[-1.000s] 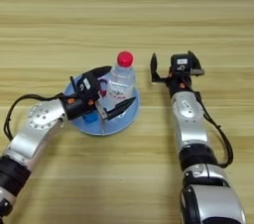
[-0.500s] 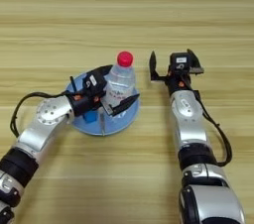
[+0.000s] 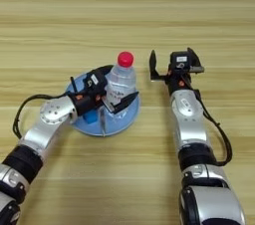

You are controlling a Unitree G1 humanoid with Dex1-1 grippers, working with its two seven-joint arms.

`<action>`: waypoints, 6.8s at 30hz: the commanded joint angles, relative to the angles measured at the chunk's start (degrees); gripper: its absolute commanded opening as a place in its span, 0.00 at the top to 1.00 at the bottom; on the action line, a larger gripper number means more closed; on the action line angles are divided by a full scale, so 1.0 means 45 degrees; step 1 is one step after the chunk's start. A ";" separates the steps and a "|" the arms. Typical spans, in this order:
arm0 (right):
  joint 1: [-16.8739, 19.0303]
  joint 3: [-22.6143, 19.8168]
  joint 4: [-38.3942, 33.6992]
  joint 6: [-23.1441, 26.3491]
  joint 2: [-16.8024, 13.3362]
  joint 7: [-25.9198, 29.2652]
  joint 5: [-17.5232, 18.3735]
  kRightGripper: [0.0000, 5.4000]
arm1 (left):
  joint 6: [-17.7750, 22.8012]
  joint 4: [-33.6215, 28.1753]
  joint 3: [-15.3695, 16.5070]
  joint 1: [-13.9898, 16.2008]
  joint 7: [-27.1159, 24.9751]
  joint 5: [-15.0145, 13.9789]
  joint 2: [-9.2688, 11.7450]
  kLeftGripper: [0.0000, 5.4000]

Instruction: Move the objects on the table

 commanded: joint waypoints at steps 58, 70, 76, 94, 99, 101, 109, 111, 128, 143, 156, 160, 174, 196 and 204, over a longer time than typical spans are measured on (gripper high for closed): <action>0.0644 -0.0103 -0.1367 0.0711 -0.0187 0.0178 0.0145 0.00 | 0.1631 -0.2224 0.4455 0.0701 0.2907 -0.0620 0.2393 0.42; 0.0908 -0.0136 -0.2039 0.1142 -0.0195 0.0264 0.0181 0.00 | 0.1529 -0.1579 0.4168 0.0736 0.3418 0.0073 0.2593 0.42; 0.0934 -0.0146 -0.2090 0.1174 -0.0187 0.0277 0.0173 0.00 | 0.1371 -0.1090 0.4104 0.0626 0.3741 0.0223 0.2615 0.37; 0.0921 -0.0150 -0.2047 0.1155 -0.0180 0.0286 0.0167 0.00 | 0.0908 -0.0884 0.3978 0.0635 0.4069 0.0124 0.2561 0.04; 0.0911 -0.0142 -0.2038 0.1157 -0.0173 0.0277 0.0159 0.00 | 0.0862 -0.0902 0.3962 0.0654 0.4079 0.0082 0.2574 0.01; 0.0905 -0.0138 -0.2034 0.1159 -0.0165 0.0269 0.0153 0.00 | 0.0878 -0.1076 0.3986 0.0774 0.4130 0.0052 0.2577 0.01; 0.0910 -0.0129 -0.2053 0.1174 -0.0158 0.0255 0.0141 0.00 | 0.1196 -0.2077 0.4108 0.1410 0.4128 -0.0187 0.2590 0.01; 0.0904 -0.0131 -0.2053 0.1182 -0.0163 0.0256 0.0142 0.00 | 0.1350 -0.2475 0.4096 0.1660 0.4075 -0.0245 0.2571 0.01; 0.0916 -0.0104 -0.2077 0.1188 -0.0134 0.0221 0.0108 0.00 | 0.2203 -0.4478 0.3952 0.3211 0.3964 -0.0061 0.2620 0.01; 0.0876 0.0030 -0.2153 0.1240 0.0053 0.0013 -0.0040 0.00 | 0.2726 -0.6328 0.4205 0.4537 0.3706 -0.0334 0.2924 0.01; 0.0744 0.0213 -0.2061 0.1249 0.0199 -0.0244 -0.0162 0.00 | 0.3049 -0.7370 0.4662 0.5062 0.3624 -0.0692 0.3394 0.01; 0.0742 0.0249 -0.2062 0.1252 0.0185 -0.0296 -0.0154 0.00 | 0.3208 -0.7713 0.4737 0.5236 0.3595 -0.0702 0.3471 0.01; 0.0686 0.0269 -0.1993 0.1215 0.0196 -0.0403 -0.0204 0.00 | 0.3591 -0.8185 0.5413 0.5562 0.4100 -0.0692 0.3531 0.01; 0.0926 0.0120 -0.2309 0.1319 0.0108 -0.0116 0.0067 0.00 | 0.0538 -0.4081 0.5770 0.3366 0.6655 0.0150 0.2620 0.01; 0.0964 0.0019 -0.2303 0.1365 0.0035 0.0261 0.0298 0.00 | -0.0243 -0.3299 0.5604 0.3171 0.7395 0.0655 0.2668 0.01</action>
